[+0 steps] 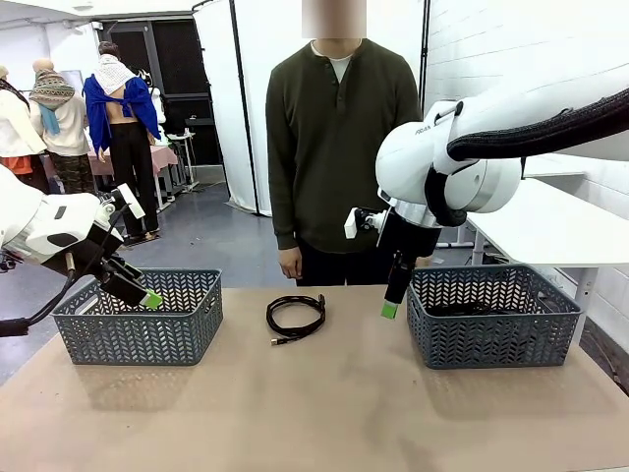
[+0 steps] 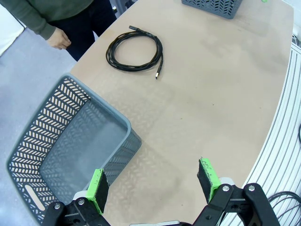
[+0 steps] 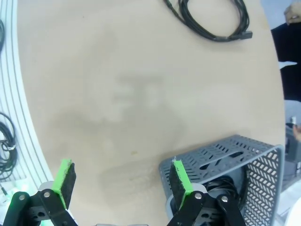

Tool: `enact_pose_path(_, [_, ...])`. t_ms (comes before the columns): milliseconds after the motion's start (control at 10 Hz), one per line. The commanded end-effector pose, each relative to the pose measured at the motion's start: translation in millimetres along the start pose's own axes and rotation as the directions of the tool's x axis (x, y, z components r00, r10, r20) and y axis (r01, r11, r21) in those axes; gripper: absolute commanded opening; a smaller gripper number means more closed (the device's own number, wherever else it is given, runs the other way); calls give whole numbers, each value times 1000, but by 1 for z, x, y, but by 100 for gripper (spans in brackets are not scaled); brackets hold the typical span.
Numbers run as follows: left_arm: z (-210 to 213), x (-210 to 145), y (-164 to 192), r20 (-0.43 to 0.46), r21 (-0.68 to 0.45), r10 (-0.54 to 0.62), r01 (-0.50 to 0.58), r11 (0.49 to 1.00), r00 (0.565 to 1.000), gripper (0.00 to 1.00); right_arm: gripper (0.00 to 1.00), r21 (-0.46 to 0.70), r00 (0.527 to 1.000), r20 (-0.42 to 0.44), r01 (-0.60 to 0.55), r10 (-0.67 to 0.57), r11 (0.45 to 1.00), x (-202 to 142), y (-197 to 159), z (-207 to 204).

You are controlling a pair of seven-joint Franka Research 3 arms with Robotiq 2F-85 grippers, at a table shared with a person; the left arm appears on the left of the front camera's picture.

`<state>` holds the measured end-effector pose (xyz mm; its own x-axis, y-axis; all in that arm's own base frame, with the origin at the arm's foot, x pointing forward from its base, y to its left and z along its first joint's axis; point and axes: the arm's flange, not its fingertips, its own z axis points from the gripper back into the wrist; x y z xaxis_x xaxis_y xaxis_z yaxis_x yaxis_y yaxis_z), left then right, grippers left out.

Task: Organize the cables according to human instructions.
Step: Pick up a bundle of cables and place it in the basket indicated by the human.

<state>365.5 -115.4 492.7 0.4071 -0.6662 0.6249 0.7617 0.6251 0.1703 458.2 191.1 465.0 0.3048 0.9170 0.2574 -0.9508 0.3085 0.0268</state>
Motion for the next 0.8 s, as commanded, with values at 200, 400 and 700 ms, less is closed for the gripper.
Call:
enact_pose_path(200, [-1,0,2,12,-7,7,-7,1000,1000,100,100,1,1000,4,7,-7,1000,-2,-2,0])
enact_pose_path(400, [-1,0,2,12,-7,7,-7,1000,1000,100,100,1,1000,4,7,-7,1000,-2,-2,0])
enact_pose_path(700, [-1,0,2,12,-7,7,-7,1000,1000,100,100,1,1000,4,7,-7,1000,-2,-2,0])
